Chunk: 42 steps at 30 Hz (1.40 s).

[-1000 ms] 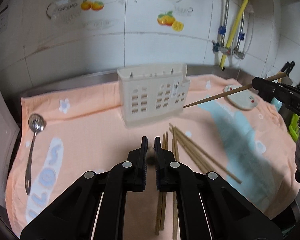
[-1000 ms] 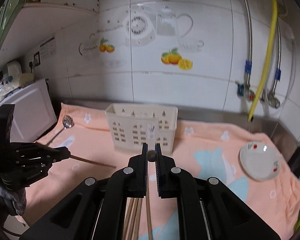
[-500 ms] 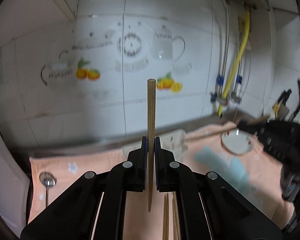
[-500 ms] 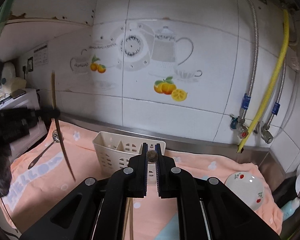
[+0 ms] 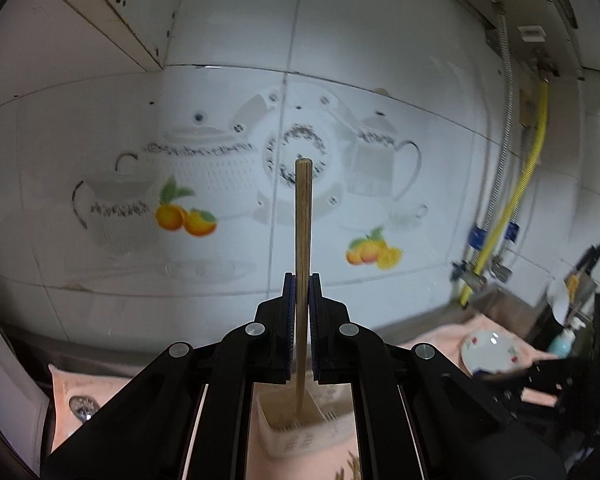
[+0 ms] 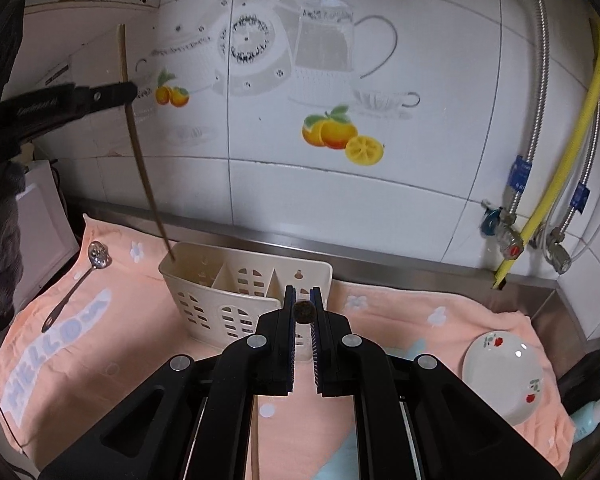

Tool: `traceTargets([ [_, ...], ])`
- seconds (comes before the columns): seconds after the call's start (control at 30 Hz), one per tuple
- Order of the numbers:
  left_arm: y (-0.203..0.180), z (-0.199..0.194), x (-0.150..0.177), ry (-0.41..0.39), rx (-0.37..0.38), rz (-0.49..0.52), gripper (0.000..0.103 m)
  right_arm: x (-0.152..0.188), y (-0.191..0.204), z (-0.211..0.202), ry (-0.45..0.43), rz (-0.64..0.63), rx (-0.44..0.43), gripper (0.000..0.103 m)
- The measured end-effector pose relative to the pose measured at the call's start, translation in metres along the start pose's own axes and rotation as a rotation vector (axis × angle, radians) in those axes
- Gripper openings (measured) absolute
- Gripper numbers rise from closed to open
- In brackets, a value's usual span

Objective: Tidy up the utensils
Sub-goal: 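Open the left tool over the holder while the right tool drops its chopstick in, then lower the left tool onto a chopstick while the right tool grasps another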

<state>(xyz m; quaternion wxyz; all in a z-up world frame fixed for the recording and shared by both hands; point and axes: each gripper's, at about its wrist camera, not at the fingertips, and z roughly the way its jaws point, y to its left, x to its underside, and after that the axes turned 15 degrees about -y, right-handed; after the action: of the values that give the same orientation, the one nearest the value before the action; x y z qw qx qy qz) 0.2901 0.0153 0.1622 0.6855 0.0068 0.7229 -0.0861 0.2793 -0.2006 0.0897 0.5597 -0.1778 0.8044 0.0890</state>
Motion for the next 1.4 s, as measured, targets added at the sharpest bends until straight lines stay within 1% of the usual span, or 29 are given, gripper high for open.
traceTargets([
  [0.1, 0.005, 0.014, 0.013, 0.023, -0.007, -0.02, 0.005, 0.005, 0.0, 0.008, 0.021, 0.002, -0.002, 0.007],
  [0.2, 0.009, 0.025, 0.036, 0.074, -0.014, -0.018, 0.005, 0.011, -0.002, 0.015, 0.039, 0.006, -0.002, 0.007],
  [0.33, 0.013, 0.035, 0.058, 0.141, -0.009, -0.025, 0.006, 0.016, -0.003, 0.018, 0.047, 0.018, -0.001, 0.007],
  [0.4, 0.014, 0.037, 0.066, 0.161, -0.016, -0.018, 0.006, 0.018, -0.004, 0.018, 0.045, 0.028, -0.003, 0.007],
  [0.43, 0.015, 0.037, 0.067, 0.166, -0.018, -0.019, 0.007, 0.018, -0.005, 0.017, 0.041, 0.03, 0.0, 0.008],
  [0.5, 0.015, 0.035, 0.07, 0.175, -0.012, -0.017, 0.008, 0.018, -0.005, 0.014, 0.032, 0.037, 0.001, 0.016],
  [0.57, 0.014, 0.032, 0.07, 0.176, -0.01, -0.005, 0.008, 0.018, -0.006, 0.012, 0.026, 0.041, 0.006, 0.017],
  [0.6, 0.014, 0.029, 0.07, 0.176, -0.011, 0.0, 0.008, 0.018, -0.007, 0.008, 0.019, 0.048, 0.007, 0.02],
  [0.63, 0.014, 0.025, 0.07, 0.176, -0.008, 0.0, 0.01, 0.018, -0.007, 0.004, 0.011, 0.053, 0.009, 0.022],
  [0.73, 0.016, 0.008, 0.07, 0.166, -0.007, 0.001, 0.02, 0.019, -0.006, -0.01, -0.011, 0.057, 0.01, 0.024],
  [0.77, 0.016, 0.003, 0.071, 0.163, -0.006, 0.003, 0.021, 0.02, -0.005, -0.016, -0.02, 0.058, 0.008, 0.025],
  [0.9, 0.017, -0.025, 0.081, 0.17, 0.003, 0.009, 0.021, 0.032, 0.001, -0.043, -0.047, 0.056, 0.0, 0.027],
  [1.0, 0.018, -0.045, 0.092, 0.184, 0.009, 0.005, 0.021, 0.047, 0.008, -0.061, -0.049, 0.056, -0.011, 0.027],
  [1.23, 0.018, -0.09, 0.129, 0.237, 0.004, -0.001, 0.021, 0.081, 0.018, -0.09, -0.038, 0.088, -0.022, 0.027],
  [1.3, 0.019, -0.1, 0.14, 0.256, 0.005, -0.004, 0.021, 0.092, 0.023, -0.096, -0.031, 0.082, -0.018, 0.032],
  [1.4, 0.018, -0.115, 0.162, 0.293, 0.01, -0.013, 0.021, 0.109, 0.03, -0.102, -0.014, 0.072, -0.015, 0.033],
])
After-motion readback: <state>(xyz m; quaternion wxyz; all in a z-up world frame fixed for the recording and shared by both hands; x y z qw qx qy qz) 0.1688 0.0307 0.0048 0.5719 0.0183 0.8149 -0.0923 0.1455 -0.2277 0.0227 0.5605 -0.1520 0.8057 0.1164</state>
